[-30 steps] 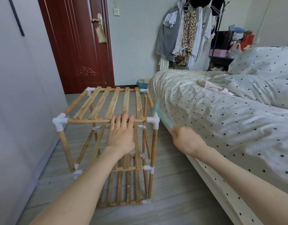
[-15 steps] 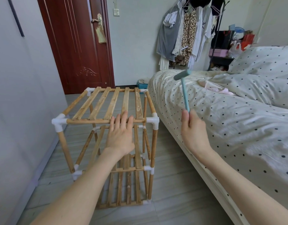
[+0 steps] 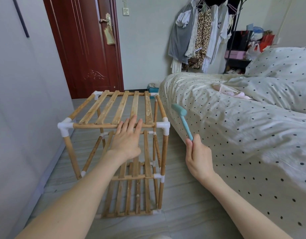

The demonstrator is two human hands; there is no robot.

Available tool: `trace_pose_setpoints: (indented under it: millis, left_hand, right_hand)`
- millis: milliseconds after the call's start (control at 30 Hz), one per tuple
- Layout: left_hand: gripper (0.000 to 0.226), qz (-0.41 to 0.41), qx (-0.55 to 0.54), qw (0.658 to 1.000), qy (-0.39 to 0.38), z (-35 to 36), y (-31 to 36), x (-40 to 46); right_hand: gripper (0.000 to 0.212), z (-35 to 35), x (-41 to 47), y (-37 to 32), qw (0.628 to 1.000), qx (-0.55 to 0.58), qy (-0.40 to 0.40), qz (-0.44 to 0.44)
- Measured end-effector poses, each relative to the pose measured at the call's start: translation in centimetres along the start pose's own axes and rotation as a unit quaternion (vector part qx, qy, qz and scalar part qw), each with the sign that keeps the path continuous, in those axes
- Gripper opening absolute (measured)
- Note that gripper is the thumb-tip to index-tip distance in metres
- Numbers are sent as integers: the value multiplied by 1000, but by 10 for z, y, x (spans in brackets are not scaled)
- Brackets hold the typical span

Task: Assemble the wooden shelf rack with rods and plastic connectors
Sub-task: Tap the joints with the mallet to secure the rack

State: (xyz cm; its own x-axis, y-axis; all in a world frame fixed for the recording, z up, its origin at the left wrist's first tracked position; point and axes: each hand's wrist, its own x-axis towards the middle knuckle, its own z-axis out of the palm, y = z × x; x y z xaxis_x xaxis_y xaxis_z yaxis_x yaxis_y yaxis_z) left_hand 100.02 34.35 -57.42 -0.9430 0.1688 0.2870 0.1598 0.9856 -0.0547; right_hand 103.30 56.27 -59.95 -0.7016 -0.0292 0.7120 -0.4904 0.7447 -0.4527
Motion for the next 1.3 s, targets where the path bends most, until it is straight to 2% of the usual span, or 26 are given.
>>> trace_pose_setpoints:
  millis: [100,200,233,300,367,400,467,500,567,633,667,767,800,833,900,967,1033,1067,1167,1200,1233,1300]
  left_hand:
    - [99,-2,-6,1000,2,4,0,1]
    - [98,0,-4,1000,19,7,0,2]
    - [98,0,-2,1000,19,8,0,2]
    - [99,1,-1,1000,26,11,-1,3]
    - [100,-1,-2,1000,30,11,0,4]
    - [100,-1,-1,1000,31,11,0,4]
    - [99,-3,-2,1000,25,10,1,3]
    - [98,-4,-2,1000,22,9,1,2]
    - [97,-4,-2,1000,23,9,1,2]
    - [98,-6,-4,1000,24,9,1,3]
    - [99,-5,-3,1000,26,9,1,3]
    - [97,-6,-4,1000,22,8,2,3]
    - [97,-7,-5,1000,19,8,2,2]
    - [97,-6,-6,1000,20,9,1,3]
    - [97,-6,-10,1000,20,8,1,3]
    - [98,-7,-10,1000,16,7,1,4]
    - [98,-8,-9,1000,9,6,1,3]
    - [98,-7,-8,1000,4,6,1,3]
    - [99,-4,-9,1000,10,9,-1,4]
    - [100,-5,-11,1000,10,9,-2,3]
    - [100,-5,-13,1000,8,9,-2,4]
    - [100,-6,-18,1000,3,8,-1,4]
  right_hand:
    - [21,19,-9,8,999,25,26,-29]
    - [22,43,-13,28,993,-50,-97,51]
    - [22,47,-14,34,990,-51,-105,74]
    - [23,50,-15,32,997,3,-32,76]
    - [29,48,-16,25,999,12,16,35]
    - [31,50,-15,25,1000,-10,-2,25]
    - [25,54,-17,31,992,-78,-89,44]
    - [22,54,-18,34,990,-78,-96,66]
    - [24,50,-20,32,996,-20,-24,80]
    - [28,44,-21,26,999,2,24,33]
    - [29,45,-21,28,1000,-14,8,11]
    - [23,47,-19,38,987,-75,-137,45]
    - [25,48,-20,40,988,-55,-128,67]
    - [28,49,-20,40,993,-9,-84,79]
    - [32,50,-19,31,997,44,-14,58]
    - [21,53,-16,29,998,1,-59,39]
    - [21,54,-17,31,977,-66,-187,77]
    - [23,54,-18,33,975,-64,-193,91]
    - [28,51,-21,25,996,25,-30,82]
    - [27,50,-20,24,998,17,-6,61]
    - [24,49,-17,23,999,-10,-18,43]
    - [22,49,-14,25,985,-104,-128,53]
